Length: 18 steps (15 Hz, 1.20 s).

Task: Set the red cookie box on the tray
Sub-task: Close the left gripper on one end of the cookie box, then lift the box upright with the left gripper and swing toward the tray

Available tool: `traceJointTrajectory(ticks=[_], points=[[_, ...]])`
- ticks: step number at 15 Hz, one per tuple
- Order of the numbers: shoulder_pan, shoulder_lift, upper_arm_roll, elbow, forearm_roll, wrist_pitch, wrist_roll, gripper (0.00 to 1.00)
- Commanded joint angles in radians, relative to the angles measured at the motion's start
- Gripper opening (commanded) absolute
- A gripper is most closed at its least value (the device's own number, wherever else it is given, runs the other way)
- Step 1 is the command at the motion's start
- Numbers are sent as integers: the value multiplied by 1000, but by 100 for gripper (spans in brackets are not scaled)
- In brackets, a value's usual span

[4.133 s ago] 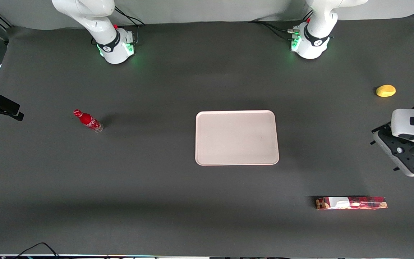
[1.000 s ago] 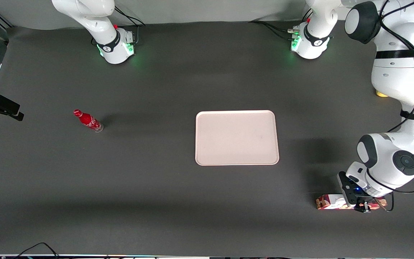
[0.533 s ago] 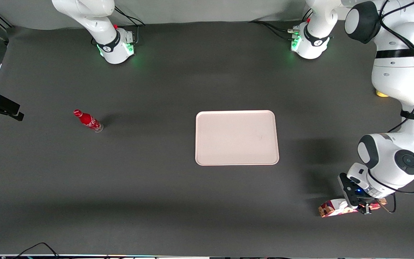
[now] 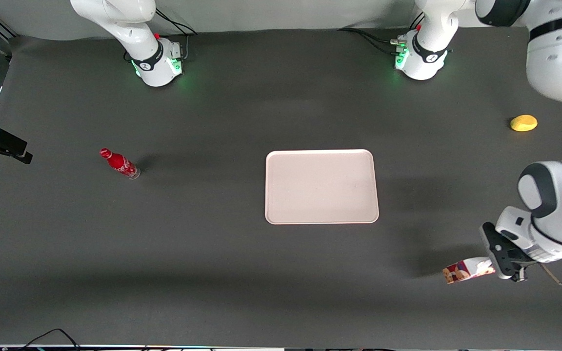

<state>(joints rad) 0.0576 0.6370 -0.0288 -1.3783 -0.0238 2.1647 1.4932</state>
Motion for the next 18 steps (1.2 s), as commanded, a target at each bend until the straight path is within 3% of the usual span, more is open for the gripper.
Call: traceJointTrajectory(ticks=[1, 4, 8, 13, 18], points=[[-10, -149, 6, -6, -2, -219, -24, 0], [-12, -220, 4, 53, 10, -417, -53, 0], [-13, -229, 4, 64, 11, -466, -138, 0], [-47, -278, -8, 27, 15, -569, -603, 0], [-47, -322, -127, -59, 15, -549, -1096, 0]])
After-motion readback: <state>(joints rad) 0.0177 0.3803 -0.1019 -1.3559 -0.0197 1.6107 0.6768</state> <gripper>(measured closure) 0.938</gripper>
